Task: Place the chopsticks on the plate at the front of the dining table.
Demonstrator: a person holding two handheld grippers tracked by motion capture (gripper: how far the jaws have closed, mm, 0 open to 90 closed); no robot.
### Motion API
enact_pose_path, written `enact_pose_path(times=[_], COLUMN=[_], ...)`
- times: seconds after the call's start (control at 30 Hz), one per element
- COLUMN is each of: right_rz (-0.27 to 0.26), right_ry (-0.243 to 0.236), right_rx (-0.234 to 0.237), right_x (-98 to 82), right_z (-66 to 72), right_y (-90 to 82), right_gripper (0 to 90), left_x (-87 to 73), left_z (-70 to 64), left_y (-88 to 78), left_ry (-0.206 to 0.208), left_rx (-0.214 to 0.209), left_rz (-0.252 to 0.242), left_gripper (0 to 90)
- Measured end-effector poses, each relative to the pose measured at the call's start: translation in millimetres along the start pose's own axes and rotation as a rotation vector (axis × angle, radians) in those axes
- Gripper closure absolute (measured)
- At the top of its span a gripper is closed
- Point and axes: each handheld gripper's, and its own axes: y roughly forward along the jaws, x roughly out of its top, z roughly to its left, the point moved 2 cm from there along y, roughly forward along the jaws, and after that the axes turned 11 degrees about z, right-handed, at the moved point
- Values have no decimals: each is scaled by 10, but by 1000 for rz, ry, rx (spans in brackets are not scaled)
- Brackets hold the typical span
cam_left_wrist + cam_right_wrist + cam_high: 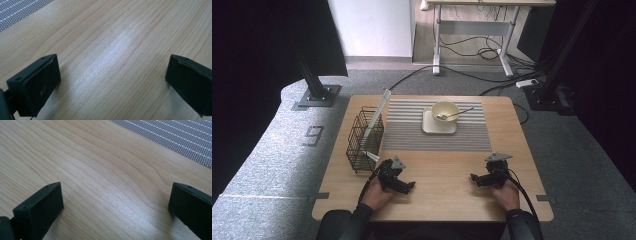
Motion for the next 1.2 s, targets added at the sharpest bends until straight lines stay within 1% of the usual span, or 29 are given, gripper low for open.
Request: enact_pose_path(times=[0.23,0.9,1.1,1.2], right_rz=[-1,0,7,-8], right_ry=[6,5,5,3], right_rx=[-5,-4,5,20], right_x=[-2,-1,8,32], right_z=[5,8,13,39], right_y=[-1,-1,-9,-40], right_gripper=[0,0,0,0], left_x=[0,6,6,6], left_z=[1,3,4,4], left_y=[0,4,4,4], left_ry=[0,1,2,2], left_rx=[0,-3,-2,-3], left_rz=[0,-1,-1,-1], left_gripper=[0,0,0,0])
